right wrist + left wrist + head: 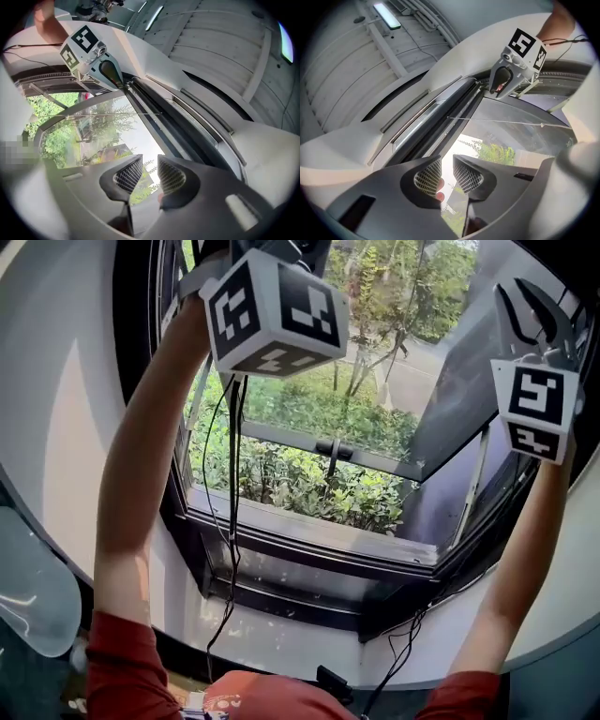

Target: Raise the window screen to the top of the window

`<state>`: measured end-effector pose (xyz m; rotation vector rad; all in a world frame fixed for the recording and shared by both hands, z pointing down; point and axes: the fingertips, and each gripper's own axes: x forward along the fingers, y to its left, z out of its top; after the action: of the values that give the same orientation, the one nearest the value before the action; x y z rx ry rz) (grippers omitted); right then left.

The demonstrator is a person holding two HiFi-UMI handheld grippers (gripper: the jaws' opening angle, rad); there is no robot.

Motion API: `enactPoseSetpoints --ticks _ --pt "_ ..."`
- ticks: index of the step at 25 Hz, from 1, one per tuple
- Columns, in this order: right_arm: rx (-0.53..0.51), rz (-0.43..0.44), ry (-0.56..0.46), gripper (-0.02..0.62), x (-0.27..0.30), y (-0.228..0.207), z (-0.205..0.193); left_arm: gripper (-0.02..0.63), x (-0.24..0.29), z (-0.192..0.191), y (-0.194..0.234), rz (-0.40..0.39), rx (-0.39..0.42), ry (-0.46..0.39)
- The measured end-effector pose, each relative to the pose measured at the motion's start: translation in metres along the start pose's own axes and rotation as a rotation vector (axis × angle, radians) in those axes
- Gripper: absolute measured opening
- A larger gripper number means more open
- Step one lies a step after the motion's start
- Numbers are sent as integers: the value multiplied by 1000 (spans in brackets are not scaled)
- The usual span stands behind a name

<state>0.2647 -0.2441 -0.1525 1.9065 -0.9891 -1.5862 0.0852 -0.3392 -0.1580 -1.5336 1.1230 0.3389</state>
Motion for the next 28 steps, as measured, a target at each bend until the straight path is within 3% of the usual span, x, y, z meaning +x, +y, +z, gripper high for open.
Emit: enactPoseSetpoints --ticks 6,11,15,28 --pt "111 -22 -21 107 -34 34 -13 78 -47 -30 -22 17 -174 35" --pt "193 -11 -3 107 -61 70 -29 78 -91 -57 -43 28 -364 69" --pt "296 9 6 108 -84 99 -30 77 -125 -72 -73 0 -413 111" --pt "465 82 57 108 -165 187 -45 78 -217 -122 -163 -91 -607 271"
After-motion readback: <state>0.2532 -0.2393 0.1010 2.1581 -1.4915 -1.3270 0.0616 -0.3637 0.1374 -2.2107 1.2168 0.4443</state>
